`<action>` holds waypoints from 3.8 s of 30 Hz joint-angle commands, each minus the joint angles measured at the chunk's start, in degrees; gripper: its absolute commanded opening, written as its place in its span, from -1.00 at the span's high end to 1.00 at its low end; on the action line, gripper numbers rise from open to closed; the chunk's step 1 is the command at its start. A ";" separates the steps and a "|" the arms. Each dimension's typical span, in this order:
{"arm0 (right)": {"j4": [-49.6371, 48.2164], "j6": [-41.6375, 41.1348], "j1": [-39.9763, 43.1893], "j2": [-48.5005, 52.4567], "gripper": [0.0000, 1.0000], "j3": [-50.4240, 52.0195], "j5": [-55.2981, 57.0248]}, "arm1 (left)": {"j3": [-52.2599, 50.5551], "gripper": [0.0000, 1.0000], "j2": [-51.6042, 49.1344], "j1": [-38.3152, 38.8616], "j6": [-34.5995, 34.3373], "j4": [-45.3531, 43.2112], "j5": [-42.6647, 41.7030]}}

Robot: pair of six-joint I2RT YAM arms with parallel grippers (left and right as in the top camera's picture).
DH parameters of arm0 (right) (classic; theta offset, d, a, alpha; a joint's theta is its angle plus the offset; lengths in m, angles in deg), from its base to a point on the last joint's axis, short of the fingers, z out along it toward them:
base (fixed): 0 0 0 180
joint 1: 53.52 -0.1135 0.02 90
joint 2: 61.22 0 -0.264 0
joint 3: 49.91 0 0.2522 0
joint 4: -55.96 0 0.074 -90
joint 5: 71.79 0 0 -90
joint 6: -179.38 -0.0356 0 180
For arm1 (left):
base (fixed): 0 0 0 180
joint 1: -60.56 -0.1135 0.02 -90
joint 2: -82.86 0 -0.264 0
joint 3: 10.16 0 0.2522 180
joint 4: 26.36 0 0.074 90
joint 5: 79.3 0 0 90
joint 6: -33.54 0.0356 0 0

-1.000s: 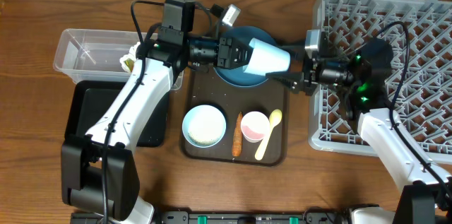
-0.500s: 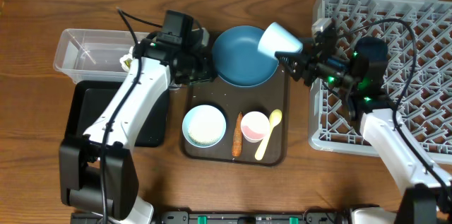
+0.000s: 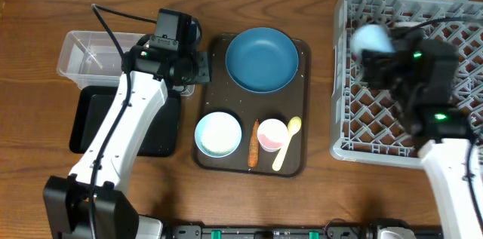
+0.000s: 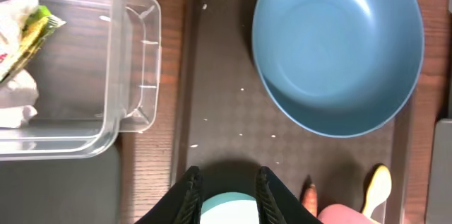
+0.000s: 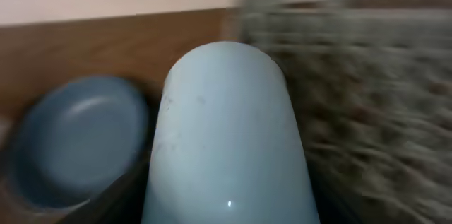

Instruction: Sort waste into correct bins and load items into the dishwasher rack

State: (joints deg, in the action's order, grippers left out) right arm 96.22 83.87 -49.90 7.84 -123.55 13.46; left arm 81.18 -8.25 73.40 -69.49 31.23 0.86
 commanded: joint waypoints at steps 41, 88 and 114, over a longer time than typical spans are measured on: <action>36.70 -2.80 44.06 37.24 0.98 -34.84 8.04 | 0.55 0.45 0.57 -0.28 0.98 0.72 1.99; 30.58 8.41 23.78 31.52 -0.70 -32.15 -19.28 | -0.76 0.01 0.46 6.54 2.97 5.33 -4.50; 30.67 8.39 5.07 31.78 -0.72 -32.15 -16.02 | -4.07 -0.02 -9.90 24.52 2.91 7.98 -4.52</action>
State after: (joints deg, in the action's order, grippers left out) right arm 126.89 91.38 -44.43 40.08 -155.81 -3.02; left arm 77.86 -16.97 97.38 -67.05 39.36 -3.12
